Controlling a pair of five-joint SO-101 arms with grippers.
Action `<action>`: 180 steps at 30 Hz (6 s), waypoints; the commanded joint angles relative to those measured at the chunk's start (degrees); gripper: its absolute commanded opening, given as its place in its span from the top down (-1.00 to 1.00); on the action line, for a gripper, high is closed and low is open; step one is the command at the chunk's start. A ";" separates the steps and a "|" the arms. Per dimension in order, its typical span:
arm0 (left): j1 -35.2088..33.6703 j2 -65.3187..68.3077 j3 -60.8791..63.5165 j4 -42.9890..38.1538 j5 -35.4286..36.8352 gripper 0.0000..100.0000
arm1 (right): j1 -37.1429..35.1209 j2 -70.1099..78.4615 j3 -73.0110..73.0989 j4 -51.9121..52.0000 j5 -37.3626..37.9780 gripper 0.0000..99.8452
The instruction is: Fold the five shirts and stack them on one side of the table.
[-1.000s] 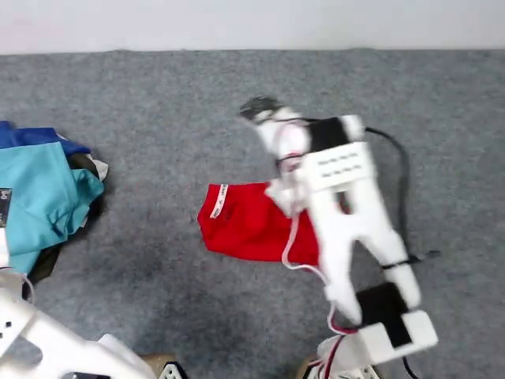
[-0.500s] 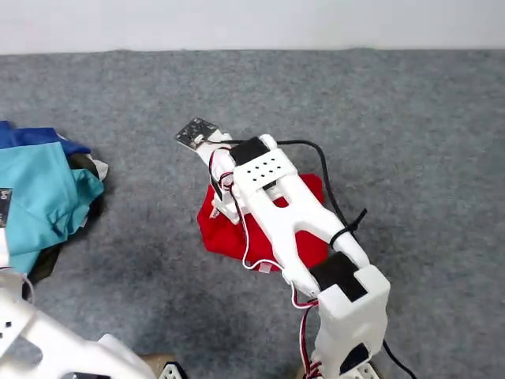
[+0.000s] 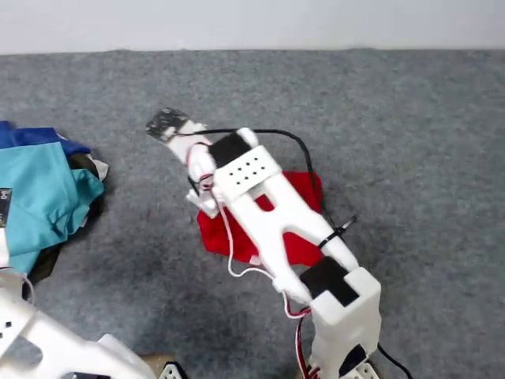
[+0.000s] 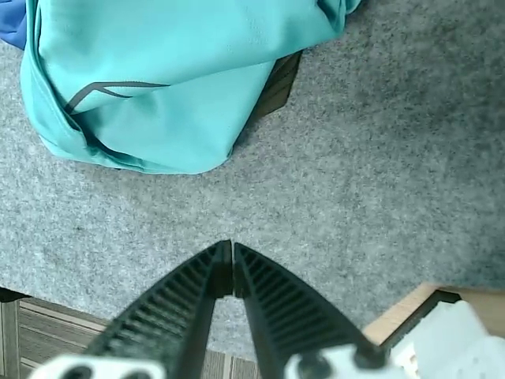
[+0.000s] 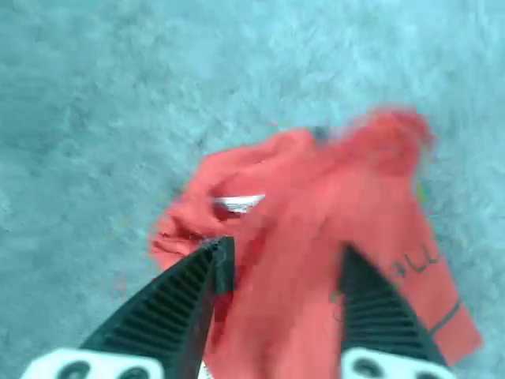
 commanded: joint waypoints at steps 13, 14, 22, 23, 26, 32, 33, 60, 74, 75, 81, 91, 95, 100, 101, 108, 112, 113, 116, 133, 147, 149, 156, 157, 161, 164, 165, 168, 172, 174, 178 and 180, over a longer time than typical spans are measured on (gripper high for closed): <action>0.53 -0.97 -0.22 0.97 0.18 0.97 | 9.01 6.37 -8.35 14.64 8.70 0.96; 0.53 -0.97 -0.22 0.97 0.18 0.97 | 8.04 7.87 -8.35 14.99 8.62 0.98; 0.09 -0.97 -0.22 0.97 0.18 0.97 | -3.38 15.08 -8.44 17.01 8.44 0.98; 0.18 -0.97 -0.22 0.97 0.18 0.97 | -4.35 15.34 -8.44 17.10 8.53 0.98; 0.44 -0.97 -0.22 0.97 0.18 0.97 | -4.26 15.34 -9.41 17.54 8.62 0.98; 0.44 -0.97 -0.22 0.97 0.18 0.97 | -1.27 8.31 -13.10 20.00 8.62 0.98; 0.53 -0.97 -0.22 0.88 0.18 0.97 | -1.71 7.16 -13.10 19.91 8.62 0.98; 0.53 -0.97 -0.22 0.70 0.18 0.97 | 8.48 -10.59 10.37 19.91 0.79 0.98; 0.53 -0.97 -0.22 0.62 0.18 0.97 | 22.64 -25.10 55.56 -14.64 1.23 0.98; 0.53 -0.97 -0.22 0.62 0.18 0.97 | 22.81 -25.10 56.44 -15.78 1.23 0.98; 0.53 -0.97 -0.22 0.62 0.18 0.97 | 23.16 -28.53 49.49 -9.54 1.23 0.98; 0.44 -0.97 2.24 0.62 0.09 0.97 | 25.71 -23.69 33.14 -20.00 1.23 0.98; 0.44 -0.97 5.49 0.62 0.09 0.97 | 29.67 -12.88 31.47 -27.65 1.23 0.98; 0.44 -0.97 5.93 -1.67 0.09 0.97 | 32.84 -0.13 24.44 -29.32 1.14 0.98; 0.44 -0.97 5.93 -2.11 0.09 0.97 | 33.01 1.19 22.59 -28.18 0.97 0.98; 0.18 -0.97 5.93 -2.20 0.09 0.97 | 31.60 0.48 9.23 -12.53 0.70 0.98; 0.18 -0.97 5.93 -2.20 0.09 0.97 | 30.20 -2.33 5.27 -4.88 0.70 0.98; 0.18 -0.97 5.93 -2.20 0.09 0.97 | 29.85 -3.21 5.01 -2.68 0.62 0.98; 0.26 -0.97 5.93 -2.20 0.09 0.97 | 28.88 -5.23 4.84 3.65 -1.93 0.98; 0.44 -0.97 5.93 -1.93 0.09 0.97 | 25.89 2.33 9.93 10.59 -20.92 0.35; 0.44 -0.97 5.93 -2.29 0.00 0.97 | 21.67 11.03 14.86 1.98 -18.64 0.74; 0.53 -0.88 5.93 -2.37 0.00 0.97 | 21.76 11.03 14.86 2.07 -16.79 0.85; 0.53 -0.97 6.29 -4.13 0.00 0.97 | 23.34 10.51 14.77 3.82 -14.59 0.98; 0.53 -0.97 6.29 -4.22 0.00 0.97 | 24.04 10.51 14.24 4.70 -13.63 0.98; 0.53 -0.97 6.20 -4.22 -0.09 0.97 | 29.67 10.51 10.81 9.01 -6.42 0.98; 0.53 -0.97 5.85 -3.96 -0.09 0.97 | 36.70 10.51 5.45 11.56 4.31 0.98; 0.53 -0.97 5.85 -3.96 -0.09 0.97 | 39.08 10.68 2.90 12.18 8.44 0.98; 0.53 -0.97 5.85 -3.87 -0.09 0.97 | 44.62 11.12 -5.45 12.44 22.68 0.98; 0.53 -0.97 6.02 -3.87 -0.09 0.97 | 46.02 11.12 -12.40 12.09 41.85 0.98; 0.53 -0.97 6.20 -3.87 -0.09 0.97 | 44.70 11.12 -13.71 11.82 47.56 0.98; 0.53 -0.97 6.29 -3.87 -0.09 0.97 | 40.75 11.56 -13.71 11.74 55.56 0.98; 0.53 -0.97 6.29 -3.87 -0.09 0.97 | 39.60 12.88 -14.07 9.27 56.09 0.98</action>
